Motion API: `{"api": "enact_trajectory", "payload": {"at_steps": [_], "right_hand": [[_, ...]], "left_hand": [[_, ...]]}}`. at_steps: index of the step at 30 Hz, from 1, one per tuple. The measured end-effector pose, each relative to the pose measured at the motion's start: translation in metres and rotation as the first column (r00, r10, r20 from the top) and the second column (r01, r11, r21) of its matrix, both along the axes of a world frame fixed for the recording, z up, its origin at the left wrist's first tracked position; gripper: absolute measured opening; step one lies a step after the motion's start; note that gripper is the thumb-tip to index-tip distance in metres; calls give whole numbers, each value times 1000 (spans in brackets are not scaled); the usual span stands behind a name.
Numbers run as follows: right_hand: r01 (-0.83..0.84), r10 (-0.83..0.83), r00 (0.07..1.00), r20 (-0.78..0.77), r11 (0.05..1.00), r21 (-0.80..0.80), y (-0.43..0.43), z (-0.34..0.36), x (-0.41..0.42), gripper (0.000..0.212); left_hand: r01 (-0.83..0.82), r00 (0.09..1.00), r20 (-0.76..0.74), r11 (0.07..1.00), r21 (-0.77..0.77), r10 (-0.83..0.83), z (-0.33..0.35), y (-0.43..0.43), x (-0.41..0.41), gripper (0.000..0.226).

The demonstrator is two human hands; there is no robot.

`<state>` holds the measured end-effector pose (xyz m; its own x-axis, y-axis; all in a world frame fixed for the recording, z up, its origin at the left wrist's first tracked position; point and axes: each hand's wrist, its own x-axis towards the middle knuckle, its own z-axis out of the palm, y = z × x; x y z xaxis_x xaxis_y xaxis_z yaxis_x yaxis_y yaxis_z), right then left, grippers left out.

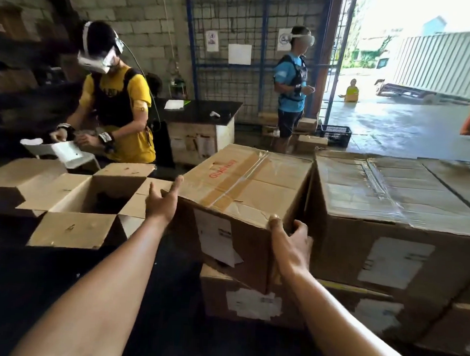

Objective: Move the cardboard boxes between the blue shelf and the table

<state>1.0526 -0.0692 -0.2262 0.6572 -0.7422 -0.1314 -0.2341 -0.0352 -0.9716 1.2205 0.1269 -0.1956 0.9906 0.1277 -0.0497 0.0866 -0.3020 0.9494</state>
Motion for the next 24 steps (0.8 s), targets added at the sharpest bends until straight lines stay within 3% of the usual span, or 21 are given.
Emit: {"api": "enact_trajectory", "payload": {"at_steps": [6,8,10,12,15,20,22,24], "right_hand": [[3,-5,995,103,1000,21,-11,-5,13,56],[-61,61,989,137,998,-5,-17,2,8,44],[-126,126,978,165,992,-11,-19,11,3,53],[-148,141,972,190,989,27,-15,26,-2,59],[-189,190,947,260,982,-29,-9,57,-9,50],[-97,184,883,432,972,-215,-21,147,-56,51],[-62,174,852,493,970,-235,-36,179,-100,46],[18,126,843,523,965,-260,-57,200,-157,46]], "left_hand": [[144,989,37,989,-30,-142,-9,8,20,66],[185,983,5,980,-77,-185,-11,15,15,57],[243,968,-31,959,-145,-250,-10,25,2,43],[305,945,-45,921,-243,-325,-3,34,-8,45],[365,928,55,869,-336,-369,34,50,-16,44],[527,842,317,791,-312,-436,134,45,-54,61],[574,803,396,758,-311,-445,166,26,-86,77],[652,738,448,702,-284,-504,185,-7,-128,75]]}}
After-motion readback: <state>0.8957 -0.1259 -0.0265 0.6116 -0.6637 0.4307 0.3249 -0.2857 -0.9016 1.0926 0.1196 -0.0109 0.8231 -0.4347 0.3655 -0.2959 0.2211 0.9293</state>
